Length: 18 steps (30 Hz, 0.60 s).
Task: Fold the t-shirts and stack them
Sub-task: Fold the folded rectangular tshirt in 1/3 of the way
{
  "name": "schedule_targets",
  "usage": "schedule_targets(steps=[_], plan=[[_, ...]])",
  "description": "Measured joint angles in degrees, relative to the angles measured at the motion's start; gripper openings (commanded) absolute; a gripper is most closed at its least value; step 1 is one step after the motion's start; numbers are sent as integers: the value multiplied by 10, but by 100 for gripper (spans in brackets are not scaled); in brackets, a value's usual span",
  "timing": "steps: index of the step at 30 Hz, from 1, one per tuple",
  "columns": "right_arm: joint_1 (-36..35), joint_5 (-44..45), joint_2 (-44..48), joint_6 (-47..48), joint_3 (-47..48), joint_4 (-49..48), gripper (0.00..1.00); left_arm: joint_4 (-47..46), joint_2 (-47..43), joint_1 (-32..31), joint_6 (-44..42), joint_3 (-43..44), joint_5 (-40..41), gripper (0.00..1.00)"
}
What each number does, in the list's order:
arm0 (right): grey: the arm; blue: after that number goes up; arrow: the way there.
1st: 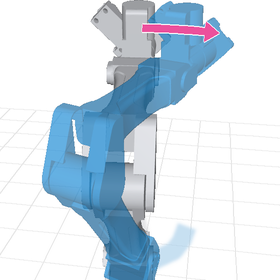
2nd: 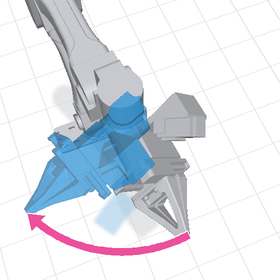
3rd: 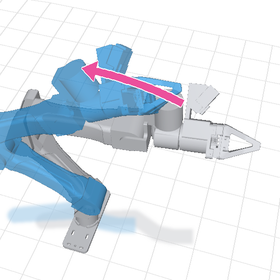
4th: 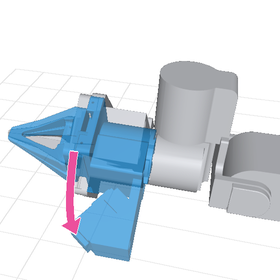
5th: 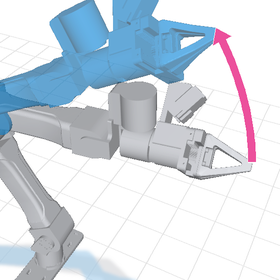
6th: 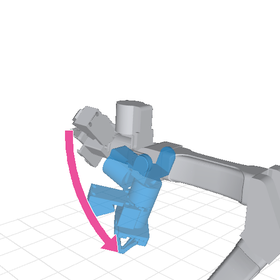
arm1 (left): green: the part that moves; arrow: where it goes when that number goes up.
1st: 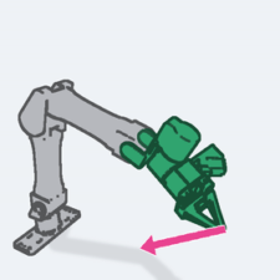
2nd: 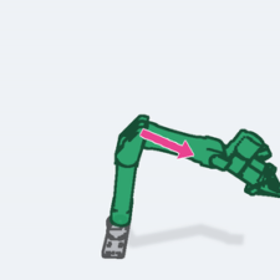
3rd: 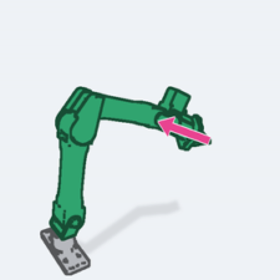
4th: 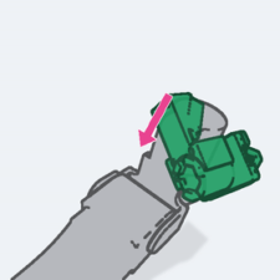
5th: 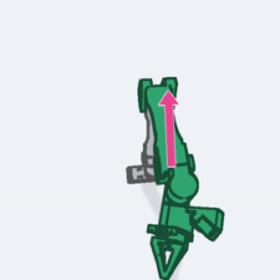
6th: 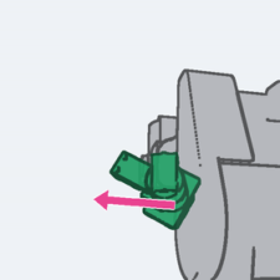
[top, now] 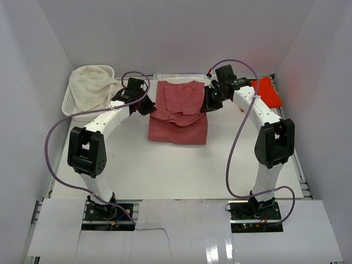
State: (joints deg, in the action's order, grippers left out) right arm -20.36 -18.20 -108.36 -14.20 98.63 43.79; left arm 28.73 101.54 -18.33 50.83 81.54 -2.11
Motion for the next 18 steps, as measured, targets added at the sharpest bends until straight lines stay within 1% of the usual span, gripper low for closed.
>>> schedule_targets(steps=[18], plan=[[9, -15, -80, 10, 69, 4, 8, -4, 59, 13, 2, 40, 2, 0]])
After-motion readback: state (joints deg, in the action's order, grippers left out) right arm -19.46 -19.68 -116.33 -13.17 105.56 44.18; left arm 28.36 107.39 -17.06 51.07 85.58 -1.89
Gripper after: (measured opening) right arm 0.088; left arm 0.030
